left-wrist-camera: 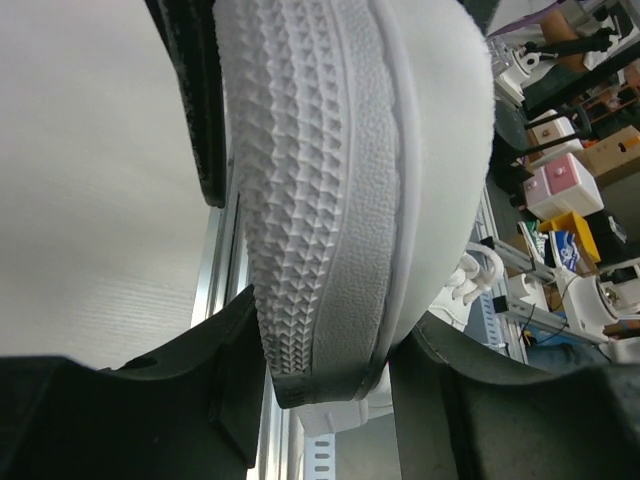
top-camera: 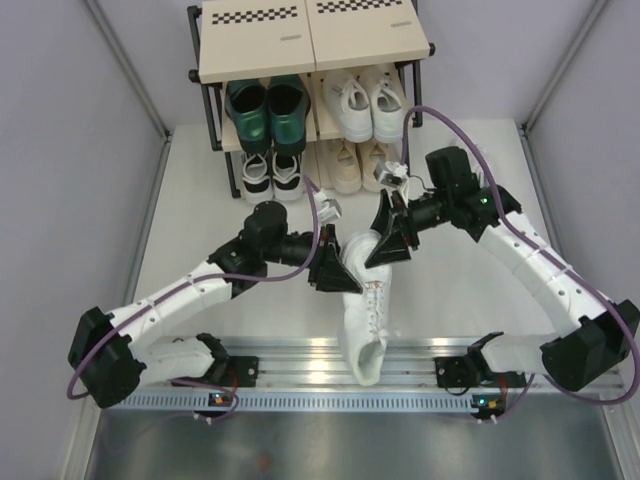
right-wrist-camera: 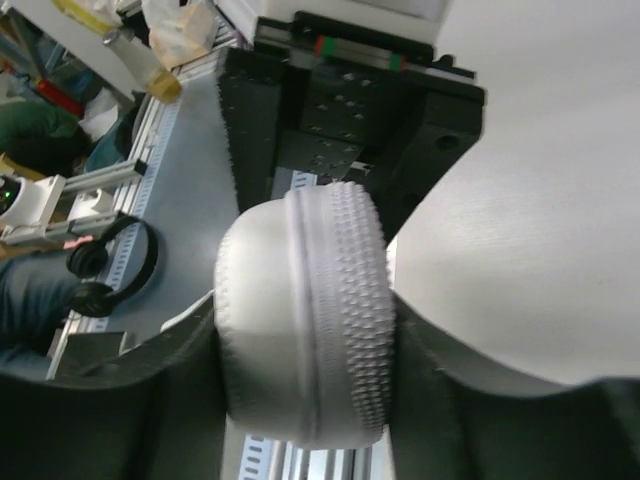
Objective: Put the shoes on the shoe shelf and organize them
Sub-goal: Pick up the shoe at the center of the board.
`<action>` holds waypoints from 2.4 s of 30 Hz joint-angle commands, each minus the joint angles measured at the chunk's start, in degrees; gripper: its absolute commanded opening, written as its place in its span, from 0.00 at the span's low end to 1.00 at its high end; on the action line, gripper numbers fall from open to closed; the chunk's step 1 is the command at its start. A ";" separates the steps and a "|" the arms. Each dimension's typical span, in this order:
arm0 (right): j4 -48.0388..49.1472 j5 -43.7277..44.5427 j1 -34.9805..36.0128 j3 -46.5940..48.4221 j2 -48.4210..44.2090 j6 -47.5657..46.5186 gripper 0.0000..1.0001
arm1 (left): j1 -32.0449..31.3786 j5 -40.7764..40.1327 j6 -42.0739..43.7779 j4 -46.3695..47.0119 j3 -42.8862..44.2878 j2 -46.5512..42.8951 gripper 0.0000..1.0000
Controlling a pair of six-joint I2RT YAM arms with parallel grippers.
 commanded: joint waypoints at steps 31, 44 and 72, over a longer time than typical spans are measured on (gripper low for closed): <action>30.60 2.51 -25.12 -4.29 -3.12 36.73 0.00 | -0.57 -34.55 0.07 2.90 -18.68 -30.83 0.98; 39.64 3.83 -31.98 -5.08 3.47 52.38 0.00 | -6.81 -48.18 4.11 4.22 -18.59 -28.45 0.98; 48.09 3.22 -32.33 -9.38 2.33 63.11 0.00 | -13.76 -56.70 21.43 36.57 -18.33 -5.33 0.98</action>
